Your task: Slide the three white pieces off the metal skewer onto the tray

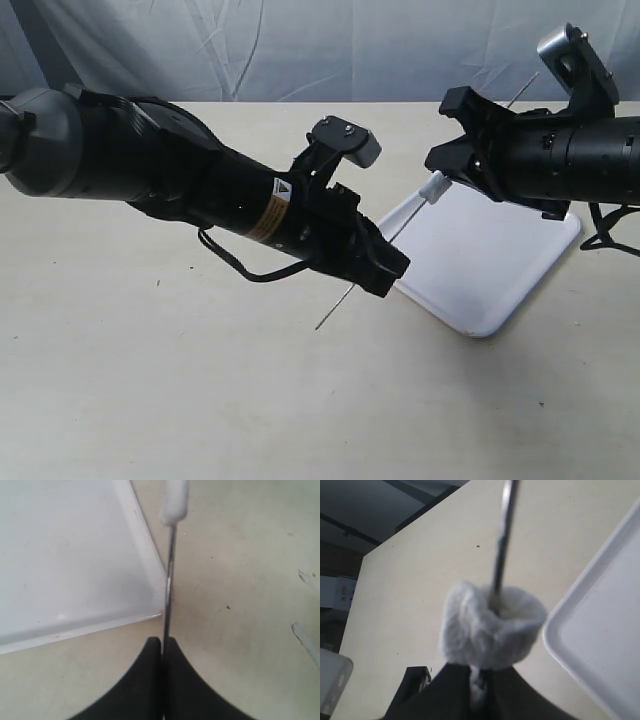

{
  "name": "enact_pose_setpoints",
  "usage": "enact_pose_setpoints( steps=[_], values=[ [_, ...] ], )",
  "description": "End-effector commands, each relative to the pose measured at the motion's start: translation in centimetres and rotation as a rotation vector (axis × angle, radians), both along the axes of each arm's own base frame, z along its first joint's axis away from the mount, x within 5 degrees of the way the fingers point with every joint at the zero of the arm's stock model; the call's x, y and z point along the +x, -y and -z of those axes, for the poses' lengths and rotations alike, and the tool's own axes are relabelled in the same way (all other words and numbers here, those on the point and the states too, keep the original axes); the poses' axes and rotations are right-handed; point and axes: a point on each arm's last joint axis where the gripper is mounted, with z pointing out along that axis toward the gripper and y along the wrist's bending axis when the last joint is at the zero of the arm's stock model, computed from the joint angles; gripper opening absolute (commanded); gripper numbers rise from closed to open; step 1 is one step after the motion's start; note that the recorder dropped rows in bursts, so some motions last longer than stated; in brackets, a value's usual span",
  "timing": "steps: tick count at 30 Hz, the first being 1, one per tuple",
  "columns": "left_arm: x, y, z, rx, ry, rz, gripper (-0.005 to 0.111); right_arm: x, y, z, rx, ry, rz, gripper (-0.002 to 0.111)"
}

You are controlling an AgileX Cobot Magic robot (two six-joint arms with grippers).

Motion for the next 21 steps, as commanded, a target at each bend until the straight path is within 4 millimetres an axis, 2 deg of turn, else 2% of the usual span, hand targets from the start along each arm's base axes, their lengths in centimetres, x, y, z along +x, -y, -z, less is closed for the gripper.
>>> enact_pose_setpoints(
  steps=[1,3,6,7,9,12,21],
  values=[
    [0.0,0.2,0.0,-0.004,-0.004,-0.006,0.000,-0.1,-0.1,-0.4,-0.003,0.021,-0.017,-0.001],
    [0.0,0.2,0.0,-0.005,-0.007,-0.006,0.000,0.0,-0.1,-0.4,-0.005,0.022,-0.010,0.004],
    [0.0,0.2,0.0,-0.008,-0.028,-0.022,0.000,-0.1,-0.1,-0.6,-0.005,0.027,-0.008,0.027],
    [0.0,0.2,0.0,-0.008,-0.031,-0.022,0.000,-0.1,0.0,-0.7,-0.004,0.032,-0.008,0.038],
    [0.0,0.2,0.0,-0.009,-0.032,-0.020,0.000,-0.2,0.0,-1.0,0.012,0.038,0.002,0.048],
    [0.0,0.2,0.0,-0.009,-0.032,-0.020,0.000,-0.4,0.1,-1.8,0.045,0.051,0.025,0.046],
    [-0.1,0.1,-0.1,-0.019,-0.064,-0.026,0.000,-0.6,1.3,-3.0,-0.022,0.110,0.123,0.047]
  ],
)
